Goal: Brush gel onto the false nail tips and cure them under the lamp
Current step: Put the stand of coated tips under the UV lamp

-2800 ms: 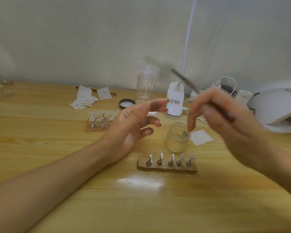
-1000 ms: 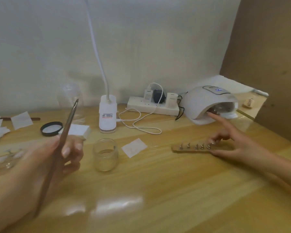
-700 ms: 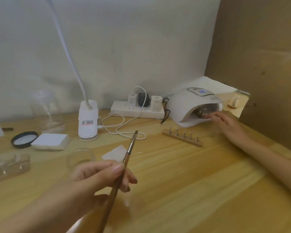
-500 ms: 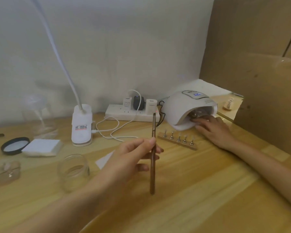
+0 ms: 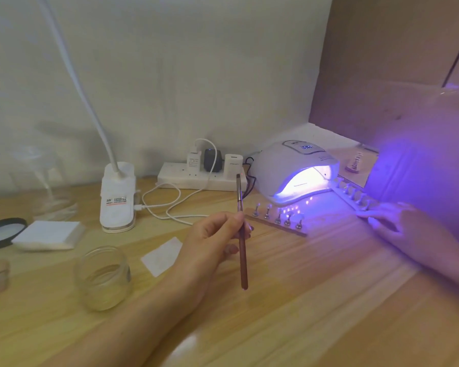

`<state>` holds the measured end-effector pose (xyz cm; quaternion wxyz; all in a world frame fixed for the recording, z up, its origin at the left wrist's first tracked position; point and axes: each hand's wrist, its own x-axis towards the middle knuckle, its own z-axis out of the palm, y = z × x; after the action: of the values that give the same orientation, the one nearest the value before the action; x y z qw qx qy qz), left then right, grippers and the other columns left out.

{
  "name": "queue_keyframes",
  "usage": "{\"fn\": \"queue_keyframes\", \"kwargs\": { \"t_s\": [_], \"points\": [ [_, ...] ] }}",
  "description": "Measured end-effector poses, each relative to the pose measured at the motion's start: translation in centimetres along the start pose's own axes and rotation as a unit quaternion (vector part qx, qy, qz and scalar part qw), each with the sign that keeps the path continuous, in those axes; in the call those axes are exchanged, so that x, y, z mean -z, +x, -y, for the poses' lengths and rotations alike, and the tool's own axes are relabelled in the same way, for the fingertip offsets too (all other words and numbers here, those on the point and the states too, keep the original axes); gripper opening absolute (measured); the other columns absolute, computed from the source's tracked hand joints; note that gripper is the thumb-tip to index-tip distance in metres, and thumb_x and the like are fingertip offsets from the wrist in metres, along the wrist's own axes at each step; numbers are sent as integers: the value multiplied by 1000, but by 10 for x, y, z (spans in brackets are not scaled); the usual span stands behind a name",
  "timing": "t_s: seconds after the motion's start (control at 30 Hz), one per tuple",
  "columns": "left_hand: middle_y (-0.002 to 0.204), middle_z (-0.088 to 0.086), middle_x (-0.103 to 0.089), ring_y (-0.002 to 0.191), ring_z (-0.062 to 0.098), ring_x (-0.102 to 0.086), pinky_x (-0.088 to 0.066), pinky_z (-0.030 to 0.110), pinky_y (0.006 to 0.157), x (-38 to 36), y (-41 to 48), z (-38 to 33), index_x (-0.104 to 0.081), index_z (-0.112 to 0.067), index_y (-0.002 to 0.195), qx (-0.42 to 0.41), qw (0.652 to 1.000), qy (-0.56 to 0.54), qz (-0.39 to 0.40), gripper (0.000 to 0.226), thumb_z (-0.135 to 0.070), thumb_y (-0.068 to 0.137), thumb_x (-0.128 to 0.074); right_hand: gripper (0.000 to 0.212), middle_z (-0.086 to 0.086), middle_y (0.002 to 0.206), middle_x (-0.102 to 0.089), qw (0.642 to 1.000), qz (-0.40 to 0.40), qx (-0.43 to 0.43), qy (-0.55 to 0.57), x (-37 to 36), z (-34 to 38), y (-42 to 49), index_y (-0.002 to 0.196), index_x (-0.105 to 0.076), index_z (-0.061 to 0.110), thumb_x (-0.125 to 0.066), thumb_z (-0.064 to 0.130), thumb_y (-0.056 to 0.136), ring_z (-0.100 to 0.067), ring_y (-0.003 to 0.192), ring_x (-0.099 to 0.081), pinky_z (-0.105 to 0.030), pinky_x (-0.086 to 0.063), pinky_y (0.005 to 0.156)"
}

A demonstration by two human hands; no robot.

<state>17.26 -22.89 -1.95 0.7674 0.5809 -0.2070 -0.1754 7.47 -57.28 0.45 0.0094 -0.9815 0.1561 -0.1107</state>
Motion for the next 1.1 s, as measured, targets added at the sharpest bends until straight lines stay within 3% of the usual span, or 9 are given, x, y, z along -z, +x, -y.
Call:
{"fn": "queue_keyframes", "kwargs": {
  "t_s": [0.07, 0.2, 0.43, 0.57, 0.67, 0.83, 1.0, 1.1],
  "points": [
    [88, -3, -74, 88, 5, -67, -51, 30, 81, 2, 1, 1, -75, -25, 70, -4, 1000, 21, 5, 31, -52, 76, -61, 28, 3, 125, -66, 999, -31, -21, -38, -3, -12, 4, 122, -70, 32, -52, 31, 100, -26, 115, -55, -44, -49, 86],
    [89, -4, -74, 89, 5, -68, -51, 35, 86, 3, 2, 2, -76, -24, 73, -12, 999, 36, 13, 34, -55, 75, -61, 39, -6, 122, -61, 994, -4, -50, -99, -13, -8, 24, 136, -59, 28, -39, 38, 104, -29, 117, -51, -42, -49, 84],
    [90, -5, -75, 88, 4, -68, -51, 30, 82, 4, 1, 1, -76, -27, 71, -10, 999, 46, 22, 33, -56, 75, -60, 46, -19, 123, -53, 976, 17, -105, -192, -31, 18, 63, 127, -60, 18, -28, 42, 105, -36, 116, -45, -41, -44, 89],
    [91, -6, -75, 87, 1, -67, -51, 23, 78, 4, 0, 0, -76, -29, 70, -5, 998, 47, 28, 32, -55, 76, -59, 51, -23, 129, -47, 975, 45, -128, -178, -29, 24, 80, 120, -63, 13, -27, 47, 105, -40, 121, -39, -44, -41, 93],
    [89, -6, -75, 88, 0, -68, -50, 21, 75, 3, 0, -1, -76, -29, 69, -2, 998, 47, 29, 31, -54, 77, -58, 52, -27, 137, -41, 980, 47, -137, -140, -27, 29, 93, 126, -58, 10, -31, 48, 104, -42, 127, -34, -46, -39, 98],
    [88, -6, -75, 86, 1, -67, -50, 22, 77, 3, 0, -2, -75, -28, 69, -2, 999, 40, 31, 31, -52, 78, -59, 44, -23, 131, -49, 988, 15, -79, -129, -33, 35, 99, 141, -46, 16, -38, 38, 104, -41, 126, -41, -45, -39, 97],
    [87, -6, -74, 88, 1, -67, -49, 20, 76, 3, -1, -2, -75, -29, 69, -4, 999, 41, 35, 30, -52, 78, -58, 23, -13, 114, -60, 990, -59, 2, -126, -33, 20, 93, 120, -53, 13, -45, 23, 101, -34, 106, -52, -41, -40, 78],
    [88, -7, -74, 88, 1, -66, -48, 20, 76, 2, -1, -2, -75, -29, 68, -5, 999, 40, 35, 30, -52, 79, -58, 15, -12, 108, -58, 993, -43, 21, -111, -30, 8, 92, 109, -52, 12, -44, 21, 101, -32, 99, -49, -40, -39, 74]
  ]
}}
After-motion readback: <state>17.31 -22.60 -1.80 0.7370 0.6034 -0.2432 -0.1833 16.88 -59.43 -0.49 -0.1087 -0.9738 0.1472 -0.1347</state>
